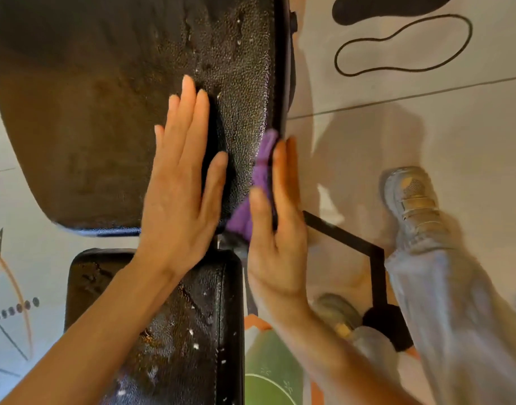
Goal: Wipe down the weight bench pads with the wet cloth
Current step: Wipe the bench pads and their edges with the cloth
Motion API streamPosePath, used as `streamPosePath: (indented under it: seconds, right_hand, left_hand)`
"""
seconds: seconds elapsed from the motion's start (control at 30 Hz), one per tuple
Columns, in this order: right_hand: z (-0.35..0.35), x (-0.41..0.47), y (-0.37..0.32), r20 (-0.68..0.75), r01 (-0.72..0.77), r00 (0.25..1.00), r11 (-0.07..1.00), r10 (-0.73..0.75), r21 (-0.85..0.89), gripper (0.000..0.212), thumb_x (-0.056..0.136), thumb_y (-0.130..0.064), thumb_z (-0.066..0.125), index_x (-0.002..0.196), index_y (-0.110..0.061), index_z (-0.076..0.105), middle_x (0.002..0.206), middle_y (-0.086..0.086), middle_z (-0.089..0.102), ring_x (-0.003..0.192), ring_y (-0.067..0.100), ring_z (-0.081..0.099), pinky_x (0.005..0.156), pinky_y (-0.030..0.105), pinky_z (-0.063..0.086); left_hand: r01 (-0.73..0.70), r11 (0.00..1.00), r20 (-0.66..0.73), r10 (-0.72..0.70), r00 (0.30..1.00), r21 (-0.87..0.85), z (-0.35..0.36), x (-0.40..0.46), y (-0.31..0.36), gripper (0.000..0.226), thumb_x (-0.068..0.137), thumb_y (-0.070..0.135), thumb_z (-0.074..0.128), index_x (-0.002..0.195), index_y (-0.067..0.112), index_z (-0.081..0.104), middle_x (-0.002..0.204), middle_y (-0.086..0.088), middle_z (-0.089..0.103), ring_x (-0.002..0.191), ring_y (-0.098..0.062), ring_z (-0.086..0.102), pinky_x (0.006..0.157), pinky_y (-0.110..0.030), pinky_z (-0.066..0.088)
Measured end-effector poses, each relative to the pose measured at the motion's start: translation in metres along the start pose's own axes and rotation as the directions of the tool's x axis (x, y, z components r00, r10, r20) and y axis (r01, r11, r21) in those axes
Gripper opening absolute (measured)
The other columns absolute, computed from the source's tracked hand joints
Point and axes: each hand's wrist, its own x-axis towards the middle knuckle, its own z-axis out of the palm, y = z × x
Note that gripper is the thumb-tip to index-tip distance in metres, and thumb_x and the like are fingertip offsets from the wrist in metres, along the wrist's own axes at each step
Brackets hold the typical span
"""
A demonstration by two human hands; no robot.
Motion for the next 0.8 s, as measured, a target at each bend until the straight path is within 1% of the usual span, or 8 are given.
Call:
streamPosePath:
  seconds: [0.07, 0.13, 0.27, 0.37, 0.43, 0.57, 0.7, 0.8]
  right_hand:
    - [0.001, 0.047, -0.007, -0.072, 0.037, 0.997, 0.999, -0.037, -0.001, 0.049, 0.099, -0.012, 0.043, 0.146, -0.005, 0.027, 0.138, 0.015, 0.051, 0.105, 0.003, 0.059, 0.090, 0.020, 0.049]
    - [0.000, 0.075, -0.012, -0.115, 0.129, 0.985, 0.992, -0.129, -0.009, 0.048, 0.100, -0.010, 0.040, 0.145, 0.002, 0.027, 0.123, -0.001, 0.059, 0.088, -0.007, 0.059, 0.079, 0.010, 0.047]
    - [0.001, -0.007, 0.002, -0.055, 0.031, 0.998, 1.000, -0.031, -0.006, 0.051, 0.098, -0.009, 0.043, 0.146, -0.009, 0.026, 0.153, 0.003, 0.031, 0.138, 0.006, 0.034, 0.109, 0.015, 0.031]
    - [-0.001, -0.009, 0.003, -0.008, 0.019, 1.000, 1.000, -0.019, 0.002, 0.054, 0.098, -0.018, 0.045, 0.148, -0.016, 0.025, 0.149, 0.009, 0.039, 0.135, 0.012, 0.042, 0.107, 0.019, 0.037]
    - [-0.001, 0.040, -0.004, -0.091, 0.033, 0.995, 0.998, -0.037, -0.044, 0.051, 0.099, -0.021, 0.042, 0.147, -0.012, 0.027, 0.136, 0.015, 0.054, 0.112, 0.016, 0.059, 0.094, 0.026, 0.050]
    - [0.002, 0.040, -0.005, -0.100, 0.086, 0.991, 0.995, -0.091, -0.046, 0.049, 0.100, -0.013, 0.041, 0.147, -0.008, 0.028, 0.119, 0.012, 0.063, 0.088, 0.003, 0.062, 0.075, 0.015, 0.051]
    - [0.002, -0.027, -0.006, -0.012, 0.031, 0.999, 0.996, -0.032, -0.089, 0.055, 0.098, -0.011, 0.046, 0.147, -0.017, 0.023, 0.151, 0.004, 0.037, 0.133, 0.004, 0.042, 0.101, 0.009, 0.036]
    - [0.002, 0.042, -0.013, -0.114, 0.073, 0.989, 0.981, -0.094, -0.178, 0.051, 0.099, -0.014, 0.044, 0.147, -0.008, 0.026, 0.152, 0.006, 0.034, 0.138, 0.012, 0.034, 0.107, 0.012, 0.033]
  left_hand:
    - [0.017, 1.000, 0.054, -0.018, 0.998, 0.012, -0.008, -0.018, -0.012, 0.057, 0.106, 0.024, 0.035, 0.157, 0.013, 0.011, 0.166, 0.000, -0.001, 0.153, -0.013, -0.005, 0.123, -0.028, -0.005]
    - [0.025, 1.000, 0.099, -0.026, 0.995, 0.009, -0.011, -0.026, -0.021, 0.060, 0.105, 0.026, 0.035, 0.157, 0.015, 0.008, 0.166, 0.003, -0.003, 0.152, -0.009, -0.006, 0.124, -0.028, -0.004]
    - [0.014, 1.000, 0.104, -0.012, 0.995, -0.019, -0.006, -0.028, -0.027, 0.060, 0.106, 0.026, 0.032, 0.158, 0.016, 0.004, 0.165, 0.003, -0.007, 0.152, -0.010, -0.010, 0.123, -0.026, -0.007]
    - [-0.004, 0.999, 0.101, 0.008, 0.995, -0.040, -0.004, -0.029, -0.029, 0.060, 0.106, 0.025, 0.032, 0.158, 0.015, 0.003, 0.165, 0.003, -0.008, 0.151, -0.009, -0.012, 0.122, -0.025, -0.009]
    - [-0.010, 0.999, 0.102, 0.016, 0.995, -0.052, -0.004, -0.029, -0.030, 0.059, 0.107, 0.024, 0.032, 0.158, 0.015, 0.003, 0.165, 0.004, -0.009, 0.151, -0.009, -0.013, 0.121, -0.023, -0.010]
    - [-0.012, 0.999, 0.090, 0.016, 0.996, -0.043, -0.001, -0.029, -0.031, 0.060, 0.106, 0.026, 0.031, 0.158, 0.015, 0.002, 0.165, 0.002, -0.009, 0.151, -0.011, -0.013, 0.120, -0.020, -0.012]
    - [-0.016, 0.998, 0.079, 0.020, 0.997, -0.054, 0.000, -0.029, -0.032, 0.062, 0.103, 0.029, 0.030, 0.157, 0.014, 0.003, 0.165, 0.003, -0.009, 0.151, -0.009, -0.014, 0.118, -0.017, -0.013]
    - [-0.017, 0.997, 0.076, 0.022, 0.997, -0.073, 0.000, -0.030, -0.031, 0.063, 0.103, 0.030, 0.030, 0.157, 0.013, 0.003, 0.165, 0.002, -0.009, 0.151, -0.010, -0.013, 0.118, -0.017, -0.013]
